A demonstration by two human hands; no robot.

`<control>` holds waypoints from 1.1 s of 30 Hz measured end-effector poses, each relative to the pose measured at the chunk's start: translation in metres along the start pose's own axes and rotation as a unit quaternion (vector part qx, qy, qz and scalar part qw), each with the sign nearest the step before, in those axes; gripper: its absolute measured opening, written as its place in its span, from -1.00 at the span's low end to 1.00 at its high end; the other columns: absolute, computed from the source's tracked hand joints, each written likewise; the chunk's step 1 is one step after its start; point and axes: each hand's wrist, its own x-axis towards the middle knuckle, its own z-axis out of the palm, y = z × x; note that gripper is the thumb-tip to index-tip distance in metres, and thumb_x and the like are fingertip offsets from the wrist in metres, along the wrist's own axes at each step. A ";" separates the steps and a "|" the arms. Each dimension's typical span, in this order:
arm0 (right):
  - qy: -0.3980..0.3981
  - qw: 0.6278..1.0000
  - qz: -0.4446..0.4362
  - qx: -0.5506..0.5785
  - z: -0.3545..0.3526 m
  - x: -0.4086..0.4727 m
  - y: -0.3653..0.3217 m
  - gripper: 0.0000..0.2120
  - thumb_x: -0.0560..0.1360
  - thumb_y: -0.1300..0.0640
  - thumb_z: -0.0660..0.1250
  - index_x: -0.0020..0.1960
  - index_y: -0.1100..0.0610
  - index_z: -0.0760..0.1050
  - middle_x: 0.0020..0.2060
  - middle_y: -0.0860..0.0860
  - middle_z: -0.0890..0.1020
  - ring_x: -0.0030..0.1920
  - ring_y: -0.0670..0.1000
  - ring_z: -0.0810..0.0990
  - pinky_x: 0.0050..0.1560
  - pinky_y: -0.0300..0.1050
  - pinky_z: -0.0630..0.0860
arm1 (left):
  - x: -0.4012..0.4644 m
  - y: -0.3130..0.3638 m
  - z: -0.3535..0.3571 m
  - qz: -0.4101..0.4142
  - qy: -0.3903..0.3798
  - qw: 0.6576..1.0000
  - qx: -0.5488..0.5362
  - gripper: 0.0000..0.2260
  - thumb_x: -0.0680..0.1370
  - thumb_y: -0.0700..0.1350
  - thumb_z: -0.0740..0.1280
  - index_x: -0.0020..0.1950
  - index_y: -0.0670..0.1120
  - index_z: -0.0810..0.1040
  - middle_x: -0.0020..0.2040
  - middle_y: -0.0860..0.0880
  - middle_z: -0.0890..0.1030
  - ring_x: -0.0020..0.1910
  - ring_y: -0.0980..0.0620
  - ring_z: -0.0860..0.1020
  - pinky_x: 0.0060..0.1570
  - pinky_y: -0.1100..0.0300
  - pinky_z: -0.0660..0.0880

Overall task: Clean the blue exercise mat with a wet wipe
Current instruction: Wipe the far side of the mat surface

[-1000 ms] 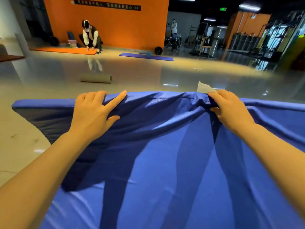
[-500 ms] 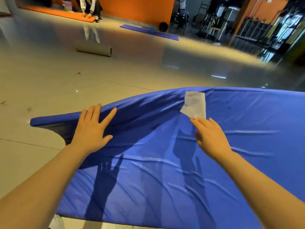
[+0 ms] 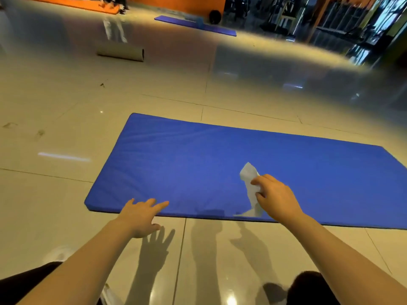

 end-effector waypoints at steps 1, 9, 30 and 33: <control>0.002 1.000 0.008 0.030 -0.001 -0.004 0.000 -0.66 0.60 0.25 0.15 0.34 0.07 0.45 0.19 0.04 0.53 0.02 0.13 0.54 -0.07 -0.02 0.47 | -0.003 0.005 -0.004 0.007 0.002 1.000 -0.006 -0.40 0.66 0.19 0.12 0.62 0.16 -0.09 0.61 -0.01 0.09 0.49 -0.05 0.31 0.49 -0.08 0.11; 0.047 0.863 0.136 0.484 -0.015 -0.033 0.005 -0.58 0.49 0.45 0.11 -0.02 0.00 0.57 0.06 0.00 0.58 0.03 0.05 0.55 -0.18 -0.16 0.50 | -0.042 0.048 -0.070 0.056 0.109 0.991 -0.047 -0.54 0.65 0.14 0.19 0.55 0.13 0.24 0.46 0.09 0.36 0.35 0.04 0.44 0.23 0.13 0.42; -0.025 0.930 -0.001 0.368 0.004 -0.034 -0.064 -0.79 0.52 0.23 0.32 -0.08 -0.09 0.57 -0.19 -0.15 0.53 -0.21 -0.09 0.48 -0.15 -0.15 0.50 | -0.077 0.017 -0.184 0.069 0.088 0.982 -0.153 -0.63 0.58 0.07 0.36 0.39 0.16 0.46 0.13 0.11 0.52 0.07 0.11 0.49 0.07 0.24 0.37; -0.044 0.942 0.028 0.333 0.033 -0.019 -0.059 -0.78 0.53 0.26 0.30 -0.09 -0.07 0.55 -0.19 -0.23 0.52 -0.25 -0.16 0.47 -0.23 -0.29 0.40 | -0.041 -0.011 -0.143 0.052 0.031 0.983 -0.173 -0.61 0.59 0.07 0.35 0.41 0.11 0.45 0.10 0.11 0.52 0.06 0.10 0.46 0.09 0.25 0.36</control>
